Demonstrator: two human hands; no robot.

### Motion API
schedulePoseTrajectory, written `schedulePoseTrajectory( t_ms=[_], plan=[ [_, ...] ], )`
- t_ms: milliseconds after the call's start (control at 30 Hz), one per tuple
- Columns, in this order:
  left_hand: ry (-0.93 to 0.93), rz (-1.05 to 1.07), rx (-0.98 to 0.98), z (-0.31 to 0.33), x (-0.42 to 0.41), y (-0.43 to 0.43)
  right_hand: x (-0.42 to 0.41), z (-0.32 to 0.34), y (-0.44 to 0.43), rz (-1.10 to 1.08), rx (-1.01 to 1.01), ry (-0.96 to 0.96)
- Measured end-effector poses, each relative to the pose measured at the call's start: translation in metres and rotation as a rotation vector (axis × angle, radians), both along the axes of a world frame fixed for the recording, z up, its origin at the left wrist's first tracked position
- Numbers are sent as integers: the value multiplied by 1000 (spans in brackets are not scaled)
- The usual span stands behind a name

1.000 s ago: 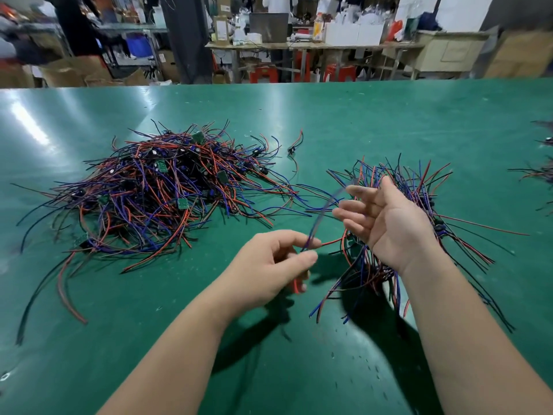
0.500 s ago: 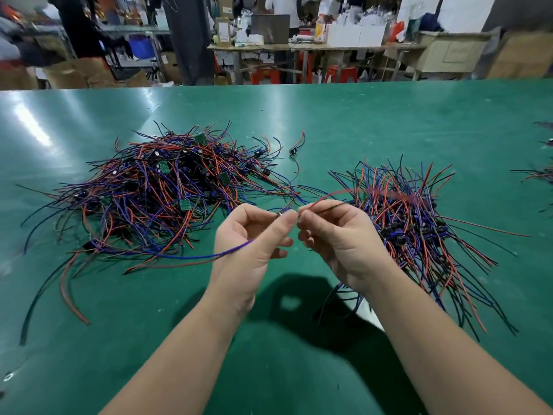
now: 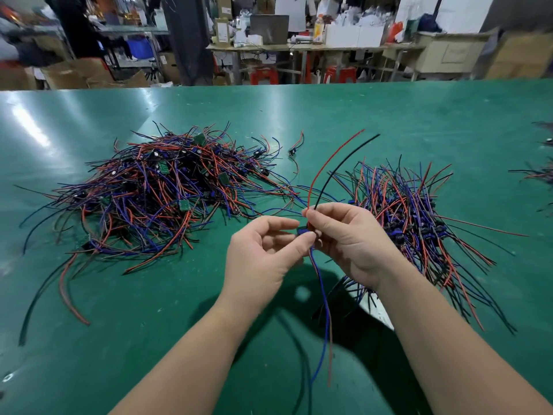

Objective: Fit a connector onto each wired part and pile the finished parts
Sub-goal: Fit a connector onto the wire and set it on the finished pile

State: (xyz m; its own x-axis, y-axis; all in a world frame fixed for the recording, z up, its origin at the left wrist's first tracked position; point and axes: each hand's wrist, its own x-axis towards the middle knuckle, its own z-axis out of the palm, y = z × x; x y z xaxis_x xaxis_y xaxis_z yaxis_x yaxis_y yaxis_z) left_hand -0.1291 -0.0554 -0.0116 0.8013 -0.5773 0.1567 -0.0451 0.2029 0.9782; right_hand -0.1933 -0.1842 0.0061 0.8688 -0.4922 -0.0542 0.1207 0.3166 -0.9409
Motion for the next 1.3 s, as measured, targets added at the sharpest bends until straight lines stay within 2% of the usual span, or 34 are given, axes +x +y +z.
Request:
schedulePoseTrajectory(
  t_ms=[100, 267, 333, 400, 533, 667, 867, 933, 1000, 1067, 1167, 1233, 1300],
  plan=[
    [-82, 31, 58, -3, 3, 0, 1, -3, 2, -36, -115, 84],
    [-312, 48, 215, -9, 6, 1, 1, -6, 2, -13, -193, 190],
    [-230, 16, 241, -7, 5, 0, 0, -4, 3, 9, -180, 200],
    [-71, -42, 254, -2, 5, -1, 0, -1, 1, 11, -137, 188],
    [178, -340, 340, 9, 9, 6, -6, 9, -14, -96, -46, 160],
    [151, -603, 458, 13, 5, 14, -19, 17, -38, -217, 11, 157],
    [92, -768, 574, 14, 11, 21, -13, 10, -34, -257, -33, 275],
    [81, -725, 562, 16, 13, 23, -10, 9, -33, -288, 14, 242],
    [108, -524, 484, 17, 13, 18, -8, 7, -33, -303, 42, 216],
    [186, -268, 352, 14, 16, 11, -6, 5, -30, -258, -30, 246],
    [158, -36, 256, 8, 20, 7, -7, -1, -14, -36, -288, 191],
    [138, -18, 233, 6, 20, 7, -6, -5, 1, 64, -578, 135],
    [162, -59, 199, 5, 20, 7, -2, -6, 9, 9, -775, 92]
  ],
)
